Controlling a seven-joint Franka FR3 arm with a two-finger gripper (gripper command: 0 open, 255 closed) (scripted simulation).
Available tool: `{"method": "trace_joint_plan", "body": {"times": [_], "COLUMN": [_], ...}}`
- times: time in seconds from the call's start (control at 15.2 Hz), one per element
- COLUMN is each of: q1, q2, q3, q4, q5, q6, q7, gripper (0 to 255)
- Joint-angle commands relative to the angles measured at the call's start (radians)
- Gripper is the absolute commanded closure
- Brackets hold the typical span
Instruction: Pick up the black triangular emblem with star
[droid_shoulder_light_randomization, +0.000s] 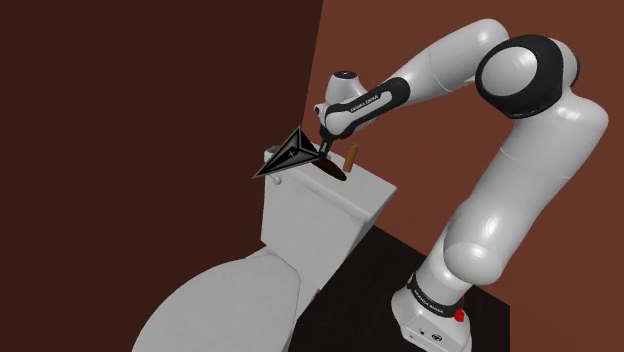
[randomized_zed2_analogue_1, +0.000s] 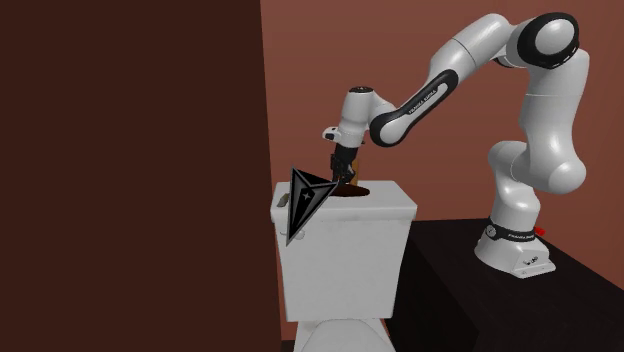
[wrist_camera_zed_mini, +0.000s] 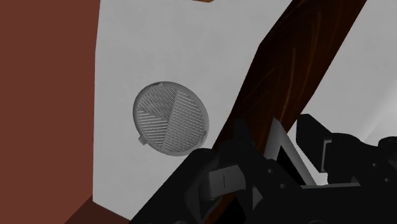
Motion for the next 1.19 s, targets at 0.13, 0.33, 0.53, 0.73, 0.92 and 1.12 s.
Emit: {"method": "trace_joint_plan", "body": {"times": [0.13, 0.33, 0.53, 0.73, 0.92, 1.12], "q1": [0.000, 0.001, 0.003, 0.004, 0.006, 0.007], "q2": [0.002, -0.015, -0.040, -0.062, -0.083, -0.101], "q3": [0.000, 0.001, 0.003, 0.005, 0.007, 0.010], "q4": [0.000, 0.008, 0.025, 0.043, 0.064, 0.086], "q5": [0.000, -0.001, 0.000, 0.001, 0.003, 0.004], "q6": [-0.001, -0.026, -0.066, -0.107, -0.147, -0.188], "q7": [-0.001, -0.002, -0.008, -0.013, -0.019, -0.024], "gripper": [255, 255, 255, 255, 255, 255]}}
